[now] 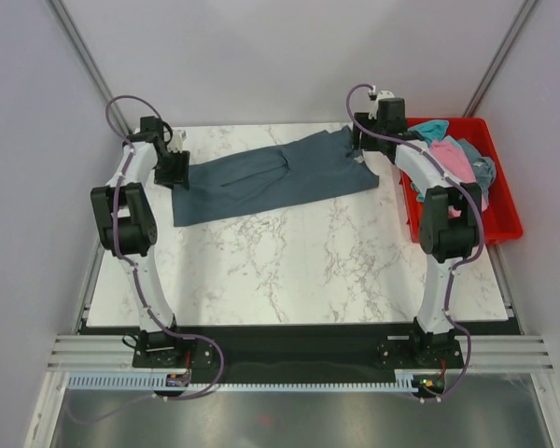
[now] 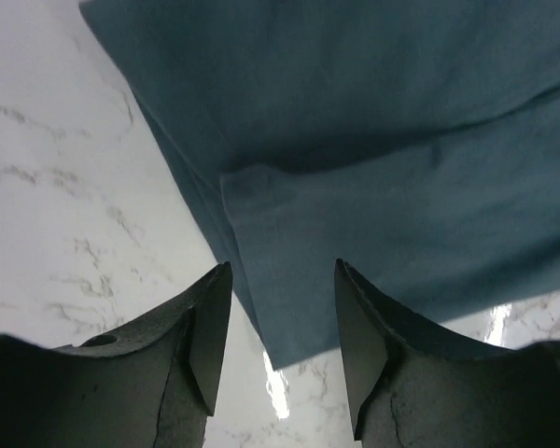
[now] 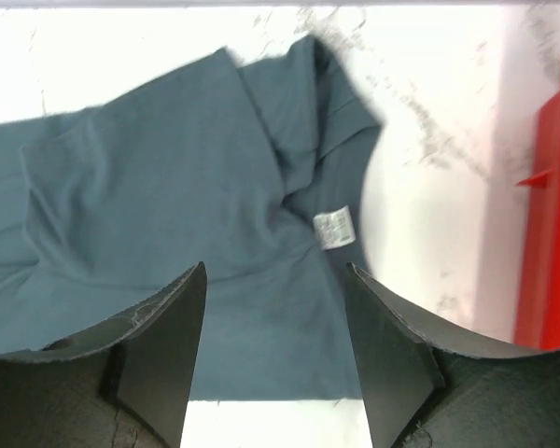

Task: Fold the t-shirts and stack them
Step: Fold the tshirt

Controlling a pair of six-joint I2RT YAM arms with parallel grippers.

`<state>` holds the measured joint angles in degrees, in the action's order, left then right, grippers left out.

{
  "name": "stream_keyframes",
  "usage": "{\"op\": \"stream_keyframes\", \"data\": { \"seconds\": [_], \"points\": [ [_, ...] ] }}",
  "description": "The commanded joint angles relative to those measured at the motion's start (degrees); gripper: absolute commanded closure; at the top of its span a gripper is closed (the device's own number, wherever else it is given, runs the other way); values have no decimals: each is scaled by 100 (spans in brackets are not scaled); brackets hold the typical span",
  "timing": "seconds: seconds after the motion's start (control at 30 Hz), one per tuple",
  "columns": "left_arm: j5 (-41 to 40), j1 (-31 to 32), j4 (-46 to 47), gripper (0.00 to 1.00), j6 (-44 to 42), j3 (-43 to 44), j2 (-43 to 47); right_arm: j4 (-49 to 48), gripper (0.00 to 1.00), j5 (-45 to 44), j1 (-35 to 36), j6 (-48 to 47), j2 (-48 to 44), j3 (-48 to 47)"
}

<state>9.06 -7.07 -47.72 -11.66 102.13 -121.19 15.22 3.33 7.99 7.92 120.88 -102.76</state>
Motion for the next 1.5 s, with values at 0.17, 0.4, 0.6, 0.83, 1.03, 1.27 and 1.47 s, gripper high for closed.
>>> {"op": "stream_keyframes", "data": {
  "seconds": [0.17, 0.4, 0.6, 0.83, 1.03, 1.27, 1.47],
  "points": [
    [-765, 101, 167, 35, -188, 1336, -985, 350, 33, 590, 168, 271, -328, 1038],
    [-1099, 101, 228, 34, -222, 1714, -1398, 350, 32, 510, 177, 201, -399, 1373],
    [-1178, 101, 272, 37, -275, 1863, -1723, 332, 32, 265, 177, 78, -153, 1329],
    [-1222, 74, 281, 68, -275, 1881, -1865, 306, 32, 177, 177, 113, 243, 960],
    [-1258, 74, 281, 80, -310, 1609, -1698, 323, 32, 80, 168, 78, 647, 573],
    [-1275, 74, 255, 94, -319, 1021, -1312, 323, 35, -43, 168, 113, 928, 345],
    [-1152, 83, 228, 98, -232, 168, -776, 350, 36, 44, 168, 166, 1157, 28]
  ]
}}
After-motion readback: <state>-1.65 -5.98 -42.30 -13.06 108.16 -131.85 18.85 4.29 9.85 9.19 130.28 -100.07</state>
